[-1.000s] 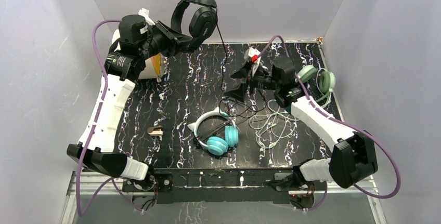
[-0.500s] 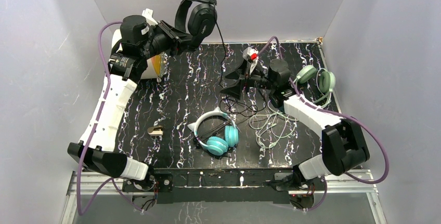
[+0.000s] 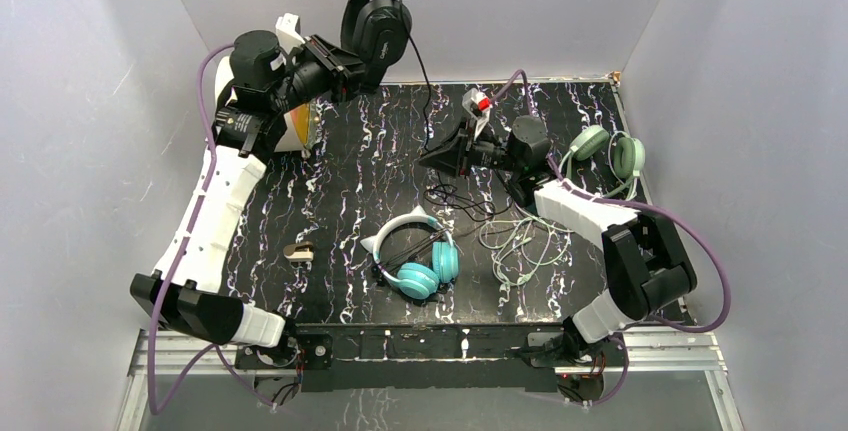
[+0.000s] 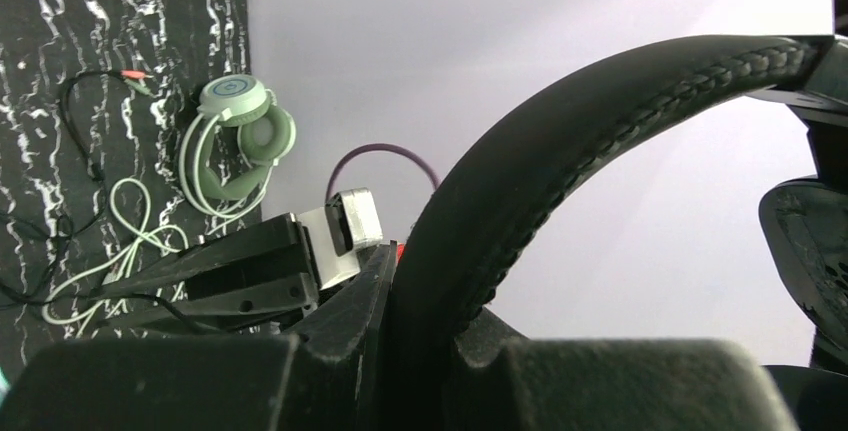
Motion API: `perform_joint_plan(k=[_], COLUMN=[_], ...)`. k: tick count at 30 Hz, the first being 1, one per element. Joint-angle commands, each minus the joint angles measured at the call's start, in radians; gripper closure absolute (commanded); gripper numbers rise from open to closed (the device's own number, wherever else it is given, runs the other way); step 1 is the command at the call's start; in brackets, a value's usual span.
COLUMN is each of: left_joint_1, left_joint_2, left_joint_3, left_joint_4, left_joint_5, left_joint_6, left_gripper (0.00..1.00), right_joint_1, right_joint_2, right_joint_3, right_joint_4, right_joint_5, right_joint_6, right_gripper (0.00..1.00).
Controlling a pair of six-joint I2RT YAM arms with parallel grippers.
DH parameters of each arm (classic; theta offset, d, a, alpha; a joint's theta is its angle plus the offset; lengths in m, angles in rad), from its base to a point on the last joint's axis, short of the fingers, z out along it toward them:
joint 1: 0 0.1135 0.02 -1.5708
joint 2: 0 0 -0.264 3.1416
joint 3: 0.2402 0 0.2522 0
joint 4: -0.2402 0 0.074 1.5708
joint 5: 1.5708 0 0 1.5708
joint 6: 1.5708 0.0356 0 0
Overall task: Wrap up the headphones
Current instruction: Wrap the headphones cable around the headphones.
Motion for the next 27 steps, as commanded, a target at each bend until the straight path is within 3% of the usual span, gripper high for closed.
perform_joint_plan(k=[1, 3, 6, 11, 16, 21, 27], left_joint_1=[0.006, 0.006, 0.006, 0.006, -0.018, -0.068, -0.137], left_joint_2=[-0.051, -0.071, -0.100, -0.154, -0.212, -0.305, -0.290], left_joint_3=[0.005, -0.023, -0.083, -0.145, -0.206, -0.282, -0.240], left_joint_4=[0.127, 0.177, 0.290, 0.459, 0.470, 0.287, -0.035], left_joint_5=[0.072, 0.067, 0.081, 0.198, 0.443, 0.474, 0.300], left_joint_6=[-0.029, -0.012, 0.043, 0.301, 0.518, 0.777, 0.988], left_gripper=[1.00, 1.00, 1.00, 1.00, 1.00, 1.00, 1.00], right_joint_1=[-0.009, -0.037, -0.109, -0.239, -0.283, -0.282, -0.278], right_joint_2=[-0.039, -0.097, -0.194, -0.186, -0.062, 0.006, 0.045], right_joint_3=[0.010, -0.020, -0.062, 0.094, 0.343, 0.497, 0.626], right_joint_4=[0.045, -0.016, -0.127, -0.485, -0.856, -1.021, -1.056], right_joint_5=[0.118, 0.218, 0.345, 0.253, 0.168, 0.197, 0.116], right_joint_6=[0.046, 0.039, 0.029, -0.082, -0.218, -0.230, -0.197], right_gripper=[0.82, 0.94, 1.00, 1.00, 1.00, 1.00, 1.00])
